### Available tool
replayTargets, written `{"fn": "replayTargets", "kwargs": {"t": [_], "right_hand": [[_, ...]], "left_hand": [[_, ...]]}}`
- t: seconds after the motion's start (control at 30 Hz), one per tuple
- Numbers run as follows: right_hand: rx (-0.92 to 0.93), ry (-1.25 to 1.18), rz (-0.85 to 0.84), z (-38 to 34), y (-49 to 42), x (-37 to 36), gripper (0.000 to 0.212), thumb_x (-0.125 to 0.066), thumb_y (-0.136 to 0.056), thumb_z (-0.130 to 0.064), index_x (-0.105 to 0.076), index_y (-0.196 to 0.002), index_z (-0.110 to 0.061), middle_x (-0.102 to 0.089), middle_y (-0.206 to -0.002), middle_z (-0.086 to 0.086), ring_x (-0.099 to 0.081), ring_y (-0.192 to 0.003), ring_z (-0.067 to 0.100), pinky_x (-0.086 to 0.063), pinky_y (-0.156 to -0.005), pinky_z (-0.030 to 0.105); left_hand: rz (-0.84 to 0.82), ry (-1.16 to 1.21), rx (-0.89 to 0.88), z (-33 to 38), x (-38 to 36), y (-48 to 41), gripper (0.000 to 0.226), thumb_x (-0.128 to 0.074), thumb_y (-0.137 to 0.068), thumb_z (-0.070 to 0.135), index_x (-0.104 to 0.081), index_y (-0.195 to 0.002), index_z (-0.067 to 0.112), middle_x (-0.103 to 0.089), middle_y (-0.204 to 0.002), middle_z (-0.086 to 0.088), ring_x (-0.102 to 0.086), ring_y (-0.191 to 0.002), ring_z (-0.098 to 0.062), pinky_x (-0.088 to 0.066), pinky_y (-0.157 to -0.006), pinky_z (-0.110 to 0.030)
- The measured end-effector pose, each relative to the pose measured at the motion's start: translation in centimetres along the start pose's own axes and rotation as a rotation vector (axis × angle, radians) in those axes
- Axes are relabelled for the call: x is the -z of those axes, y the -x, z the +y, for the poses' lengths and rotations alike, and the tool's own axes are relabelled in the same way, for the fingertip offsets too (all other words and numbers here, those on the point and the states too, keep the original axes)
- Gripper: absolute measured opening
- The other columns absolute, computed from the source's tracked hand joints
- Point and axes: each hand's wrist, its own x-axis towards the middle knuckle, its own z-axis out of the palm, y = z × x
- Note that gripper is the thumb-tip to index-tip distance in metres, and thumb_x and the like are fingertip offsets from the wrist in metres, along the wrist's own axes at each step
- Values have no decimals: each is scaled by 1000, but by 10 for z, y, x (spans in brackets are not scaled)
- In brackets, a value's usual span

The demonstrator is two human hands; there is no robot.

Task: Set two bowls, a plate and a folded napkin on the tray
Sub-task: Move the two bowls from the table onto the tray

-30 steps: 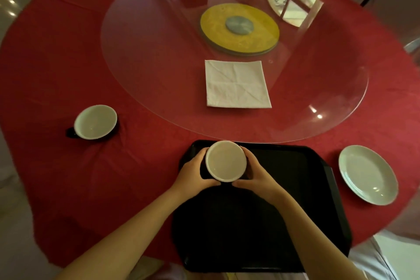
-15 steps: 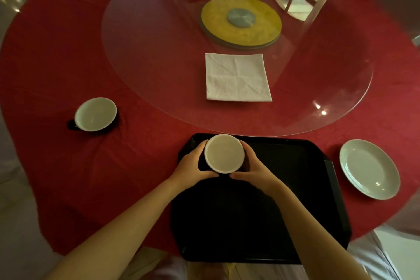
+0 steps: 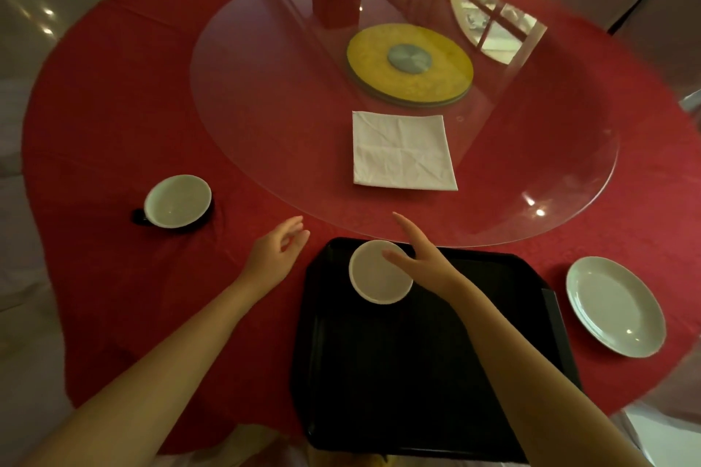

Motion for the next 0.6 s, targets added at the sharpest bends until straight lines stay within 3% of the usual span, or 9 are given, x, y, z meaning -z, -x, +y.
{"fn": "replayTargets", "kwargs": {"t": [0.17,0.4,0.6], "right_hand": [[87,205,-67,-39,-38,-18,80,-65,-85,-33,-15,-148,-24,-16,-156,2,-13,-143,21,-20,-113,41],[157,439,-190,-91,-99,-63,89,-69,-79,-41,-14,-147,-20,-17,-156,6,-15,-143,26,-23,-114,43],[149,568,-300,-132,-142,-103,98,-70,-74,-50,-9,-148,-24,-11,-157,5,-13,-143,31,-28,-111,50]], "left_hand": [[103,-76,-42,9,38,-13,43,-54,-90,26,-48,-130,13,-56,-131,-10,-53,-121,-20,-40,-102,-29],[259,-284,-73,13,113,-21,43,-55,-89,28,-50,-129,14,-52,-137,-7,-45,-128,-21,-31,-100,-25],[246,-521,57,-15,193,-23,63,-61,-85,31,-35,-140,12,-30,-151,-14,-23,-141,-26,-20,-113,-38]]}}
